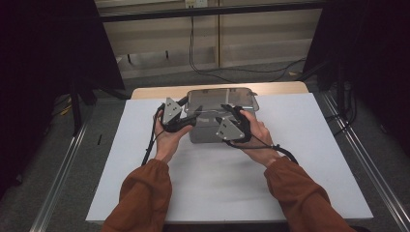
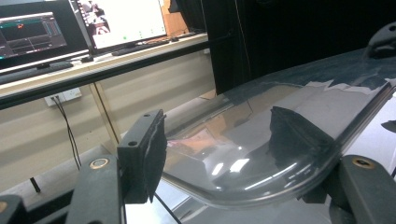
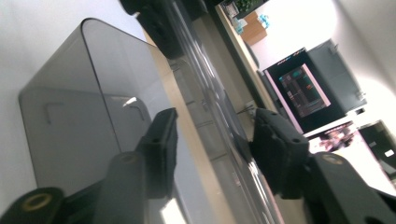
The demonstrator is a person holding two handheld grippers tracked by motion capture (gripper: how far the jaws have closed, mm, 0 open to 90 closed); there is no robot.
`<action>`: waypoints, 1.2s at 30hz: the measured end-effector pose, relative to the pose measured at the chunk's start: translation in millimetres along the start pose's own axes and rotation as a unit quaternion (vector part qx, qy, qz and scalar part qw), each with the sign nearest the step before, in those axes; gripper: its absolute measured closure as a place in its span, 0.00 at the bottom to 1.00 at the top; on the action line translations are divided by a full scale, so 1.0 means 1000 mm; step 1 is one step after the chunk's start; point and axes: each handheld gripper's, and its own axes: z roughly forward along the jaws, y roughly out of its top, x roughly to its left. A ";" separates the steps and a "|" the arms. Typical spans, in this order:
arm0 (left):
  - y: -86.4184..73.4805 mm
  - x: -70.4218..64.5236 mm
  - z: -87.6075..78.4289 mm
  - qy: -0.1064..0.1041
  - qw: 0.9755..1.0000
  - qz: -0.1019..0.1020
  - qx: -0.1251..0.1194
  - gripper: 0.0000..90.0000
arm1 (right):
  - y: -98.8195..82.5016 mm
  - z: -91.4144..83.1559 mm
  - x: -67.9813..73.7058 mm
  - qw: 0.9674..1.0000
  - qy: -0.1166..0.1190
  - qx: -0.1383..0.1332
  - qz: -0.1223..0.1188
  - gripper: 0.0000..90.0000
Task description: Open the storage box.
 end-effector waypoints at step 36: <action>0.003 0.004 -0.002 -0.001 1.000 -0.008 0.007 0.41 | -0.066 -0.003 -0.048 0.936 0.051 -0.013 0.348 0.18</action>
